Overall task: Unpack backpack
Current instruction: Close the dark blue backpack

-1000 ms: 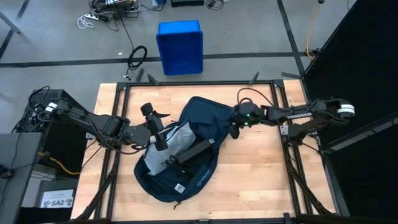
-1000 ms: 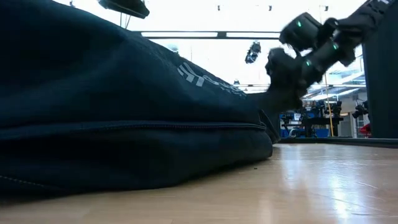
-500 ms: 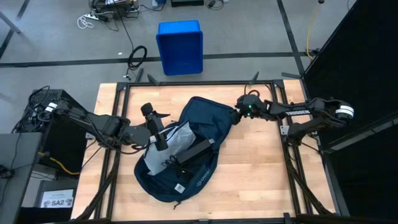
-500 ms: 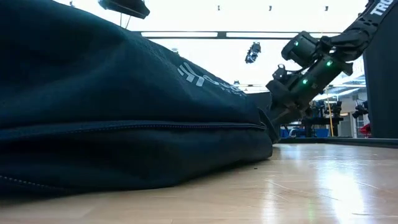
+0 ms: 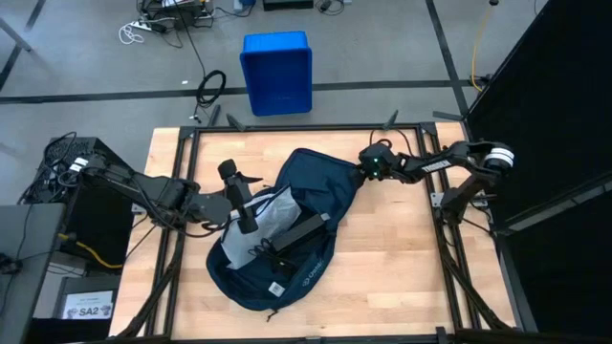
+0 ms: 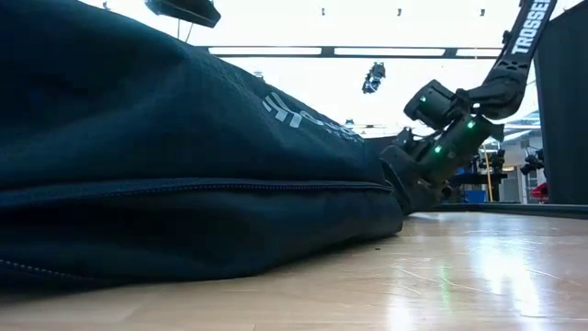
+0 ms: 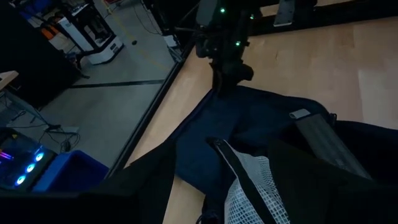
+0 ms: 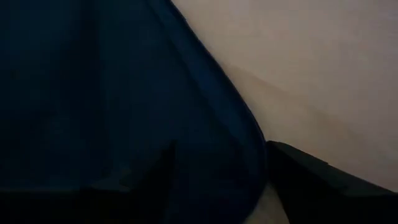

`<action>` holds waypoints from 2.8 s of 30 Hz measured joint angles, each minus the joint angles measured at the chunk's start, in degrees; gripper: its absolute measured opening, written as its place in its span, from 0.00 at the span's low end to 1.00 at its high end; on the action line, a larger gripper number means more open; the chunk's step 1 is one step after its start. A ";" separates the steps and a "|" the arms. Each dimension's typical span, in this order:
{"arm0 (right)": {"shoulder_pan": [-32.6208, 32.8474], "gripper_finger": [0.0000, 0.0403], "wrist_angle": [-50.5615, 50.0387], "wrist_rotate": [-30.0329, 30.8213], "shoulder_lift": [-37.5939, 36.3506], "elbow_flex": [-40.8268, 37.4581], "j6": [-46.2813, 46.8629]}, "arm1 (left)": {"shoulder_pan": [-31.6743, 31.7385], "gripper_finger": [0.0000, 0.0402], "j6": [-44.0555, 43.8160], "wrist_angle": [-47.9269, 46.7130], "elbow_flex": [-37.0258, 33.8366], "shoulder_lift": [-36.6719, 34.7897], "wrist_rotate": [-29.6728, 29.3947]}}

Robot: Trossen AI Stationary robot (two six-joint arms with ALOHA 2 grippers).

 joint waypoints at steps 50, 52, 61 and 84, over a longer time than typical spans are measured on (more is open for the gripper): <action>5.31 0.00 -10.57 -16.94 -8.27 27.14 -23.65 | 44.80 0.64 29.96 7.38 6.50 15.71 45.05; 5.84 0.00 -10.70 -16.92 -8.27 27.14 -23.63 | 45.22 0.64 32.71 7.38 9.00 18.64 43.91; 7.65 0.00 -11.04 -16.94 -8.27 27.14 -23.63 | 47.40 0.64 42.00 3.53 21.13 28.19 45.01; 5.28 0.00 -12.87 -8.11 -9.39 27.81 -26.41 | 49.72 0.05 51.15 -10.42 34.33 40.46 38.35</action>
